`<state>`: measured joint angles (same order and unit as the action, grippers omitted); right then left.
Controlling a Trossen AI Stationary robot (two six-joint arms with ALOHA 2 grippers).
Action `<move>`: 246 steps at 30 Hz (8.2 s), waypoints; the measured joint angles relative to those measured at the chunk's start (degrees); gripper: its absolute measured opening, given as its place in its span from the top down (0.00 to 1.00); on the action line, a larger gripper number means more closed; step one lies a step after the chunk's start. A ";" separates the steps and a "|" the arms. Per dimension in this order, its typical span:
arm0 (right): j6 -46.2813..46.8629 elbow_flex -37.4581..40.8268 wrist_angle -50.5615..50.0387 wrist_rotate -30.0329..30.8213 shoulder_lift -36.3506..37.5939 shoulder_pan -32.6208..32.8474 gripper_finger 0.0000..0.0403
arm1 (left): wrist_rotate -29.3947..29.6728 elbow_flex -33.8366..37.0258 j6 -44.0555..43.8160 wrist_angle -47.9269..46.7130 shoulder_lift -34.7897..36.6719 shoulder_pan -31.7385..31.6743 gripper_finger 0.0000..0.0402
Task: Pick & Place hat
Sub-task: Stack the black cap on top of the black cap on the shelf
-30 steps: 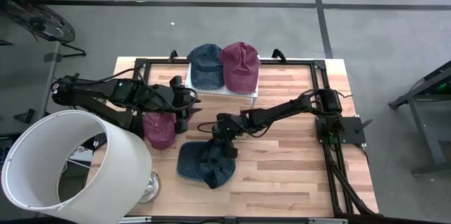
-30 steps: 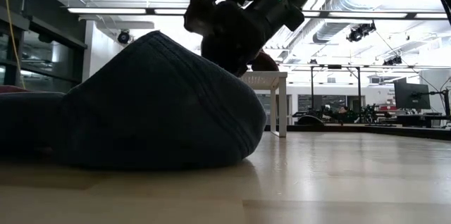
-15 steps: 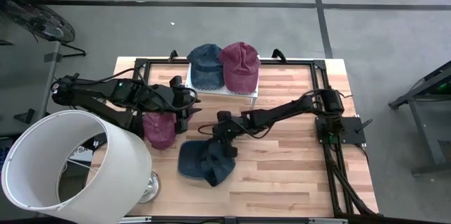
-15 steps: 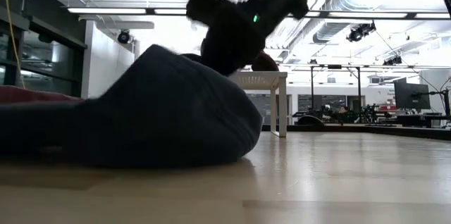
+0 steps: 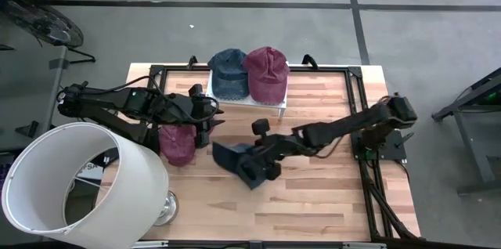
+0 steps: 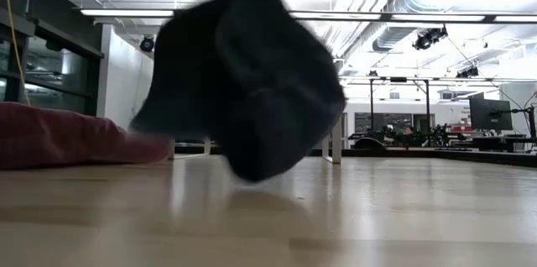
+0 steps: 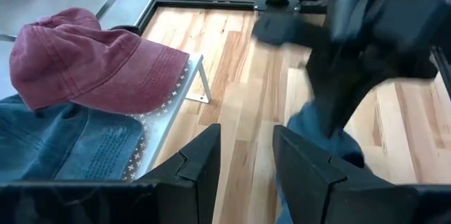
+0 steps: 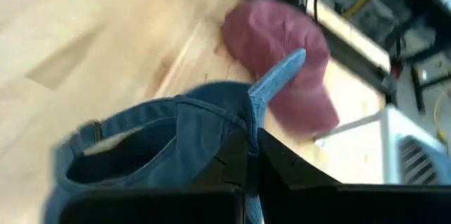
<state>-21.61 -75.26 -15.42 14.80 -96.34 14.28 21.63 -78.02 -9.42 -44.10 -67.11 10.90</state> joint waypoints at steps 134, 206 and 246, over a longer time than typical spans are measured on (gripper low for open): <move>-2.82 0.00 37.50 -25.33 25.62 -3.42 0.99 | -9.44 -0.02 12.20 57.83 -12.61 0.37 0.83; 20.15 0.00 5.84 1.58 34.89 -3.36 0.49 | 1.77 -24.76 4.50 -2.74 -14.05 -19.12 0.96; 27.65 0.00 -7.03 16.88 34.86 -3.38 0.49 | -16.84 -32.74 15.60 -22.40 -16.08 -36.82 0.96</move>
<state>6.05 -75.26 -22.46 31.68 -61.47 10.90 4.79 -110.76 6.18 -66.50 -83.19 -25.93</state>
